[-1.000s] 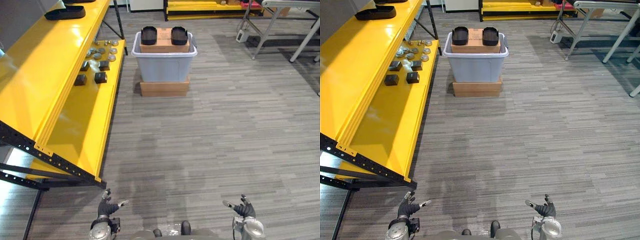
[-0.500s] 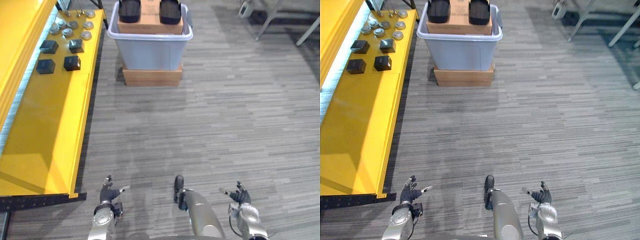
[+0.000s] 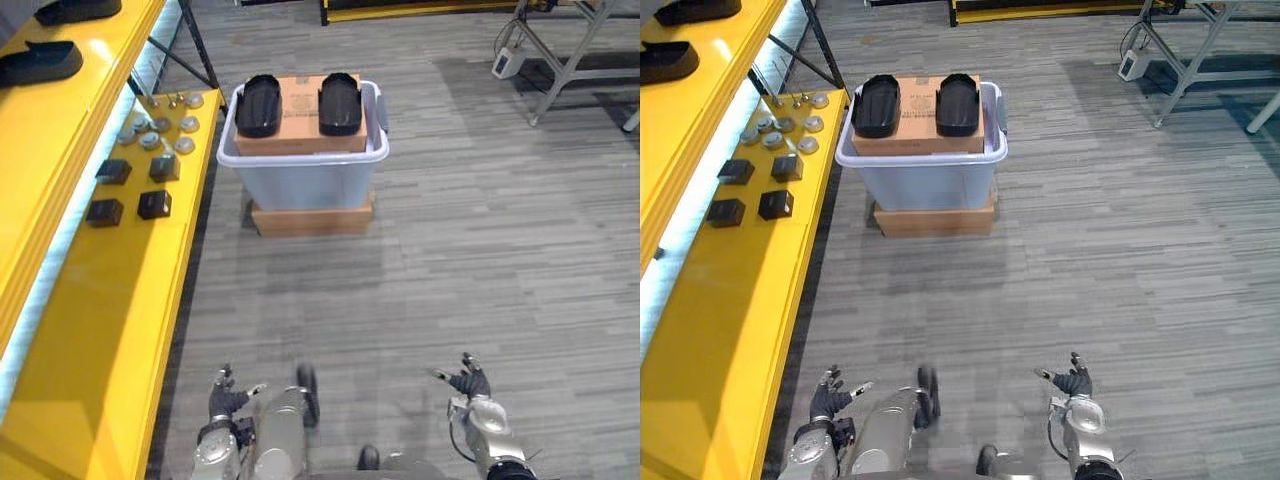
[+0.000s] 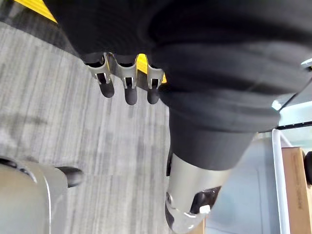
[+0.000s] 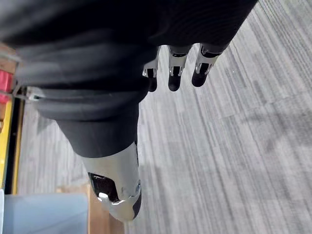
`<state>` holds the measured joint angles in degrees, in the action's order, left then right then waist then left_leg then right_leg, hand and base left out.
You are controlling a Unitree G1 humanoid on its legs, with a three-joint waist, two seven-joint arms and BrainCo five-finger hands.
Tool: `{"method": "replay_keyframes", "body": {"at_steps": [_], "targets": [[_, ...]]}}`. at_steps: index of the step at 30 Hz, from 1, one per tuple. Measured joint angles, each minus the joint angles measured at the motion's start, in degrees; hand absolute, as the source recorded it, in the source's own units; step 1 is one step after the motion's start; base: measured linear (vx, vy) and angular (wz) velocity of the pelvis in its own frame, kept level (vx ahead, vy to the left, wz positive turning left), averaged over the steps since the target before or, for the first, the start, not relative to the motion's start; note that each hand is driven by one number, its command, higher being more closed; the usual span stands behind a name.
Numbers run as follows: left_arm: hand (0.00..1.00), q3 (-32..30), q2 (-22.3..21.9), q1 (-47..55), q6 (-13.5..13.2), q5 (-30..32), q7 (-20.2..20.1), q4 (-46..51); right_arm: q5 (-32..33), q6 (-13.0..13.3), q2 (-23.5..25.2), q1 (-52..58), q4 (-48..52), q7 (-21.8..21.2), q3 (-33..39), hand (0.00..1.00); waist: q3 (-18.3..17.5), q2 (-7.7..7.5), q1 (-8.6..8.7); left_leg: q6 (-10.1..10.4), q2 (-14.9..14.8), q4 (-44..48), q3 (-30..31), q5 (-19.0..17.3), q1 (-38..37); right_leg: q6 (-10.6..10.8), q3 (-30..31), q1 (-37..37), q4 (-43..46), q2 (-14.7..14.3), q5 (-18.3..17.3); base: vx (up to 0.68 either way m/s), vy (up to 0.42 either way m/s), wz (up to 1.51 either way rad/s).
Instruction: Walk over and take plastic housings, then place them on the shelf
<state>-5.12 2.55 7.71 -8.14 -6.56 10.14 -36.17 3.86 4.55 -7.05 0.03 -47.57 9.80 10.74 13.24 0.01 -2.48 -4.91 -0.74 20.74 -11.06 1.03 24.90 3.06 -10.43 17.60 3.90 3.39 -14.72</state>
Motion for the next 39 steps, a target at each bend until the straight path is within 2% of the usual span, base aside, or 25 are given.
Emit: {"method": "replay_keyframes", "body": {"at_steps": [1,2,3,4,5,6,7,9,10,11,14,15,16,18,19,21,22,24,26,27,28,29,30,33,39], "targets": [[0.00,-0.04,0.17,0.17,0.07,0.00,0.02,-0.18,0.00,-0.16,0.24,-0.13,-1.33,-0.01,0.28,0.00,-0.13,-0.24,-0.03,-0.36,0.28,3.15,-0.33,-4.28,-0.25,1.36,0.14,-2.60,8.72,1.34,-0.71,0.57,0.211,0.09],[0.00,-0.02,0.34,0.25,0.13,0.00,0.02,-0.42,0.01,-0.23,0.46,0.10,-1.42,-0.03,0.57,0.00,-0.19,-0.51,-0.08,-0.63,1.01,3.69,-0.20,-5.84,-1.28,1.73,0.29,-4.47,14.83,2.28,-0.61,0.55,0.214,0.14],[0.00,0.06,0.74,0.55,0.34,0.00,0.00,-0.44,0.01,-0.25,0.97,0.81,-1.38,-0.04,1.05,0.00,-0.50,-1.11,0.34,-1.37,2.80,3.69,0.11,-8.30,-4.20,3.82,0.83,-9.59,29.16,4.98,2.61,0.45,0.176,0.22],[0.00,0.16,0.96,0.51,0.35,0.00,0.01,-0.41,0.02,-0.25,1.12,1.14,-1.31,-0.04,1.20,0.00,-0.53,-1.22,0.44,-1.56,3.46,3.64,0.36,-9.32,-5.87,3.88,1.63,-12.19,36.49,6.11,4.05,0.57,0.205,0.38],[0.00,0.66,1.35,0.14,0.40,0.02,0.01,-0.37,0.03,-0.30,1.17,1.74,-1.20,-0.10,1.16,0.00,-0.49,-1.17,0.73,-2.02,4.67,3.46,1.14,-11.41,-9.54,2.94,2.39,-17.02,49.12,7.48,3.70,0.57,0.180,0.40],[0.00,0.99,1.63,0.18,0.39,0.07,0.14,-0.36,0.04,-0.51,1.44,1.89,-1.16,-0.09,1.06,0.00,-0.46,-1.11,1.64,-2.25,5.28,1.82,1.95,-12.75,-14.06,1.60,2.21,-20.84,55.03,8.03,1.79,0.56,0.155,0.37],[0.00,1.05,1.66,0.24,0.40,0.07,0.17,-0.36,0.04,-0.47,1.58,1.97,-1.03,-0.09,0.90,0.00,-0.49,-0.95,1.91,-2.28,5.37,0.60,2.34,-13.09,-16.31,0.75,1.83,-22.75,55.57,8.10,0.81,0.55,0.120,0.24],[0.00,1.31,2.31,-0.42,0.34,0.06,0.10,-0.27,0.05,-0.24,2.16,2.35,-0.42,-0.16,-0.54,0.00,-0.30,-0.60,2.22,-1.96,4.99,-4.79,4.13,-13.75,-24.58,-0.79,-2.12,-30.19,49.25,6.78,-2.99,0.52,0.065,0.23],[0.00,1.57,2.31,-0.52,0.31,0.07,0.01,-0.26,0.05,-0.23,2.20,2.41,-0.43,-0.22,-0.68,0.00,-0.21,-0.45,2.67,-1.76,4.65,-5.52,4.78,-13.86,-26.05,-0.86,-3.01,-31.39,44.76,5.93,-3.23,0.61,-0.008,0.51],[0.00,2.35,2.43,-0.49,0.28,0.20,0.00,-0.27,0.05,-0.08,2.13,2.52,-0.39,-0.24,-0.75,0.00,-0.11,-0.22,3.53,-0.84,3.80,-7.19,5.91,-14.37,-29.18,-0.42,-3.94,-33.48,31.39,3.69,-2.18,0.61,-0.051,0.54],[0.00,3.12,2.80,-0.08,0.32,0.82,-0.01,-0.32,0.03,-0.03,2.25,3.23,-0.41,-0.23,-0.73,0.00,-0.45,-1.18,3.91,2.27,3.50,-8.80,6.43,-17.11,-33.02,-0.70,-2.50,-35.45,11.56,1.51,7.89,0.50,-0.087,0.51],[0.00,3.34,2.87,0.40,0.34,1.96,0.04,-0.39,0.00,-0.08,2.21,4.31,-0.45,-0.23,-0.72,0.00,-1.08,-1.76,4.18,3.63,3.32,-8.52,7.19,-19.17,-35.13,-2.73,-1.50,-35.61,11.84,1.36,13.81,0.54,-0.163,0.64],[0.00,3.31,2.91,1.50,0.34,2.88,0.01,-0.40,0.01,-0.19,2.27,5.02,-0.49,-0.24,-0.81,0.00,-2.12,-1.80,4.52,5.08,2.83,-7.83,8.25,-20.17,-36.10,-5.41,-1.18,-35.61,13.77,1.09,17.55,0.71,-0.231,0.52],[0.00,3.10,2.12,2.76,0.43,4.13,-0.03,-0.24,0.03,-0.45,2.39,5.40,0.85,-0.96,-0.81,0.00,-2.78,0.15,4.63,6.26,-0.64,3.86,7.87,-20.44,-32.67,-6.68,-2.99,-34.17,16.00,-0.41,13.94,0.65,-0.246,0.29],[0.00,2.54,1.27,2.76,0.44,4.70,-0.03,-0.16,0.03,-0.48,2.37,5.69,2.84,-1.19,-1.24,0.00,-2.29,1.50,4.60,9.43,-3.17,17.22,6.94,-18.15,-27.71,-7.47,-3.75,-31.14,14.64,-2.21,12.57,0.55,-0.212,0.15],[0.00,2.16,0.15,3.59,0.46,4.96,-0.07,0.13,0.17,-0.34,2.89,5.62,4.52,-1.15,-2.23,0.00,-2.26,2.37,3.65,10.04,-8.54,33.20,5.81,-17.17,-21.24,-8.61,-3.60,-25.49,11.14,-5.16,11.73,0.51,-0.148,-0.20],[0.00,2.45,-0.25,3.35,0.46,4.92,-0.18,0.17,0.23,0.07,3.57,5.62,4.94,-1.11,-2.22,0.00,-2.16,1.62,3.10,9.87,-9.92,36.48,5.64,-17.27,-19.22,-8.93,-3.00,-21.82,8.93,-5.65,11.51,0.48,-0.125,-0.33],[0.00,2.48,-1.06,3.33,0.43,4.86,-0.18,0.17,0.81,0.43,4.19,5.31,5.07,-1.06,-1.31,0.00,-2.13,0.89,2.91,9.39,-10.46,32.46,5.12,-17.61,-17.13,-8.92,-2.04,-17.57,5.64,-5.19,11.52,0.41,-0.092,-0.24],[0.00,2.49,-1.81,3.37,0.43,4.53,-0.15,0.14,1.28,0.58,4.27,5.17,4.77,-0.99,0.47,0.00,-2.12,0.93,2.96,9.40,-10.44,22.28,5.52,-17.60,-15.81,-8.77,-1.02,-15.44,3.47,-4.74,11.56,0.31,0.006,-0.31],[0.00,2.57,-1.82,3.04,0.45,4.53,-0.13,0.02,1.26,0.60,4.22,4.84,3.56,-0.84,1.51,0.00,-2.47,1.58,3.01,10.12,-9.99,12.35,6.51,-17.04,-15.99,-8.03,-0.39,-14.85,2.58,-4.40,11.61,0.24,0.092,-0.33],[0.00,2.82,-1.83,2.47,0.44,4.53,-0.09,-0.39,1.26,0.55,4.08,5.25,3.18,-0.14,2.69,0.00,-2.61,2.33,3.09,10.86,-9.85,1.64,7.22,-12.38,-16.71,-6.66,-0.37,-14.61,2.04,-4.75,11.34,0.22,0.112,-0.26],[0.00,3.02,-1.90,2.34,0.45,4.51,-0.09,-0.67,1.30,0.56,3.82,5.65,3.21,0.09,3.07,0.00,-2.60,3.04,3.25,10.16,-10.06,-1.72,8.10,-8.25,-16.66,-5.97,-0.29,-14.41,1.84,-5.22,10.91,0.19,0.153,-0.17],[0.00,3.30,-1.83,1.56,0.44,4.51,-0.12,-1.64,1.30,0.38,3.52,6.21,2.60,0.09,4.11,0.00,-2.52,4.51,3.35,10.86,-10.27,-3.37,9.16,-6.17,-17.27,-4.91,0.02,-13.59,1.85,-5.53,10.19,0.14,0.144,-0.05],[0.00,3.30,-0.52,1.25,0.44,4.53,-0.11,-2.63,2.41,0.18,4.04,7.77,2.40,0.15,4.85,0.00,-3.37,1.75,3.35,9.69,-7.79,-7.86,6.67,-5.32,-19.88,-2.98,1.72,-14.05,2.41,-2.33,9.18,0.14,0.163,-0.11],[0.00,2.86,3.33,2.90,0.51,5.07,-0.11,-2.61,2.68,0.20,3.88,9.31,15.95,1.39,5.26,0.00,-3.76,0.71,3.28,8.70,-5.83,-10.80,1.73,-5.74,-21.30,-1.02,6.69,-16.54,2.02,-0.15,9.60,0.05,0.098,-0.40]]}}
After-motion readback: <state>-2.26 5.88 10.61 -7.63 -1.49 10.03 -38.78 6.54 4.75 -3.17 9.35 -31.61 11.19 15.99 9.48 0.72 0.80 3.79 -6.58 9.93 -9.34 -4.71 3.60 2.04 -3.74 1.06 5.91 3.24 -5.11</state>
